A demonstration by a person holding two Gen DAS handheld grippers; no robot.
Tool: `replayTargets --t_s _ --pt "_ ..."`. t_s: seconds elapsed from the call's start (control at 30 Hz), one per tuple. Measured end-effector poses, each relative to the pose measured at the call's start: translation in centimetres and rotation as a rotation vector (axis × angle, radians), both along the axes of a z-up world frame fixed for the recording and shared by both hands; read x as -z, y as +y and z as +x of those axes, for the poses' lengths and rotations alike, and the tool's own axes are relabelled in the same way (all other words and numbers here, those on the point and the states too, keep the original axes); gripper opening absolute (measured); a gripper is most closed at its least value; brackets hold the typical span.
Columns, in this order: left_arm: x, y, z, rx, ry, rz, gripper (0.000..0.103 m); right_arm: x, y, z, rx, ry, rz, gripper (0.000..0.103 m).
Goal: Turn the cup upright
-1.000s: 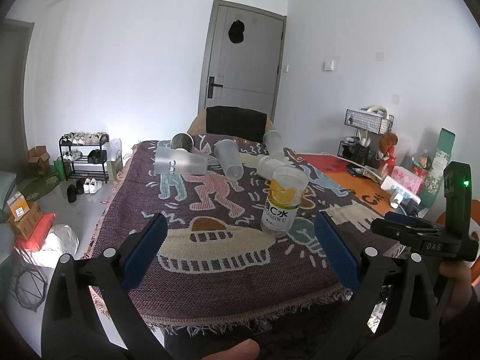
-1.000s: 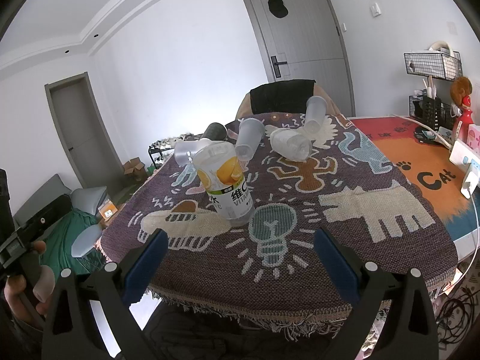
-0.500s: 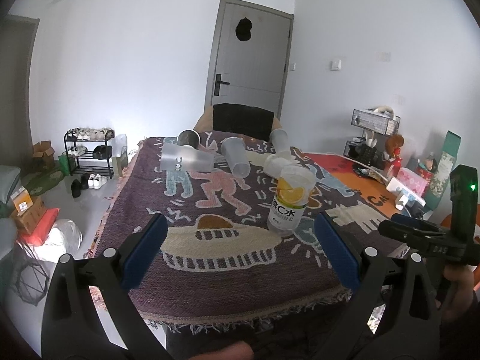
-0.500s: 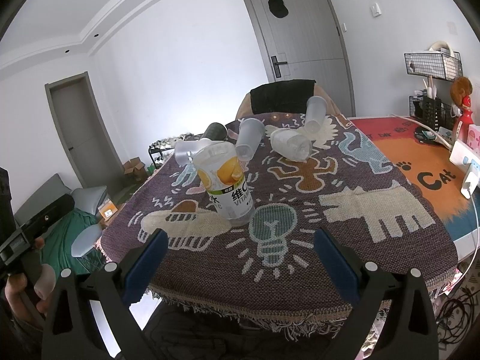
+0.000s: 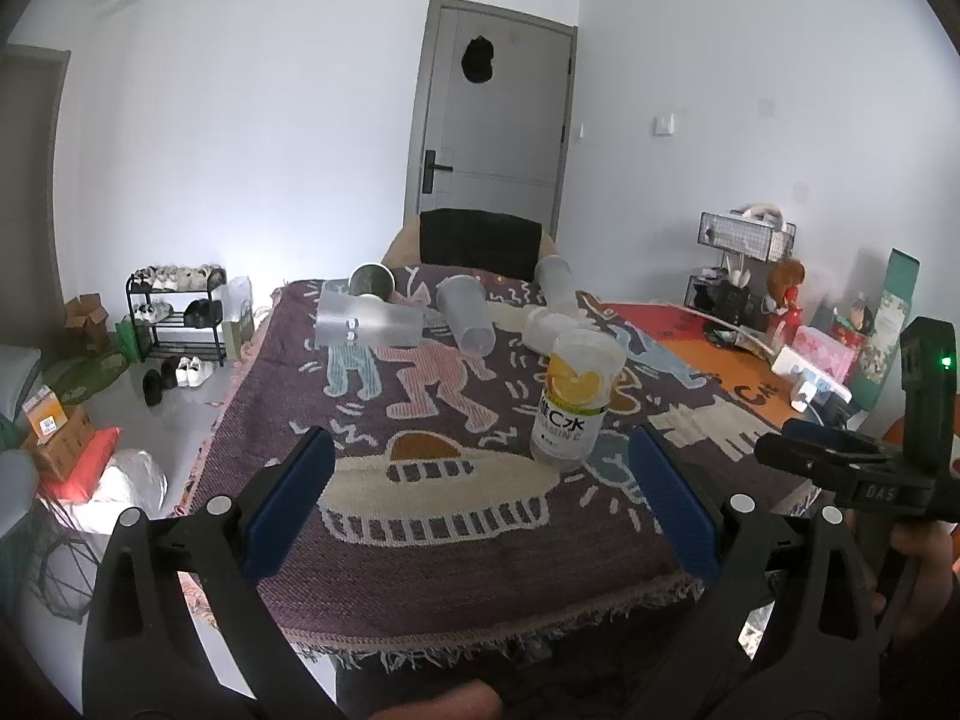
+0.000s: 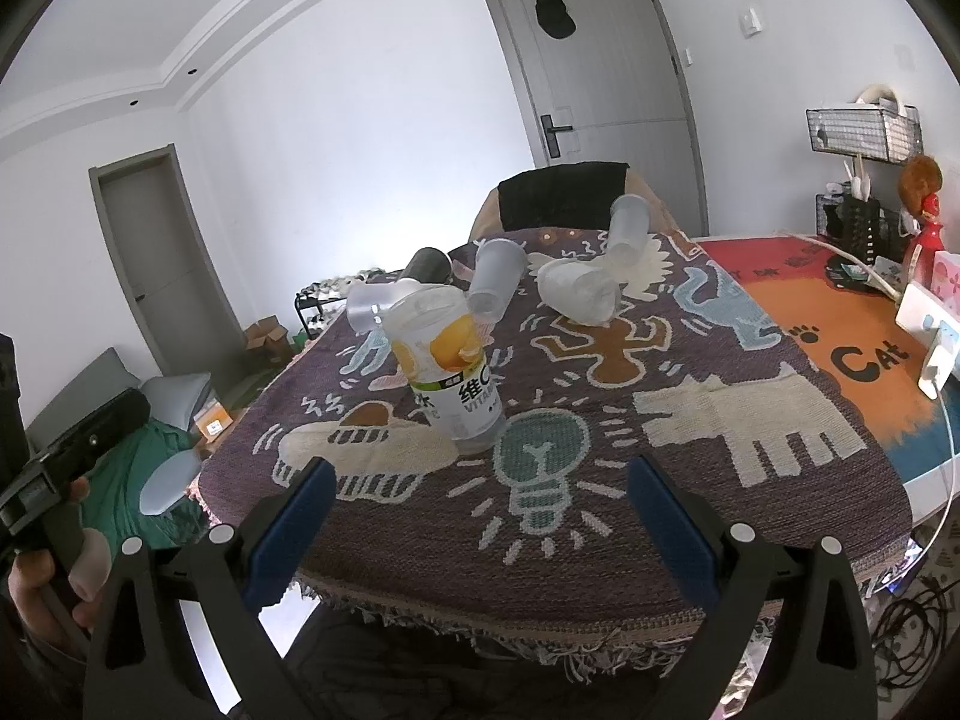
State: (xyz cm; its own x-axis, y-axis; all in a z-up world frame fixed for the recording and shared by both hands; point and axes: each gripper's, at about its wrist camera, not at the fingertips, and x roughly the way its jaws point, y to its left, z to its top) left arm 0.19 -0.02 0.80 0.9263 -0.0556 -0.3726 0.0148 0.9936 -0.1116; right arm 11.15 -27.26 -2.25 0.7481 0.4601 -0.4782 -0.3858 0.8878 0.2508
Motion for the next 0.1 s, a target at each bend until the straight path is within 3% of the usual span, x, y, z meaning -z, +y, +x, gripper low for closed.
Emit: replayTargets --t_s 0.1 --pt "0.07 0.07 0.03 -0.004 0.003 0.000 0.097 0.01 -0.10 0.08 0.000 0.001 0.001 0.095"
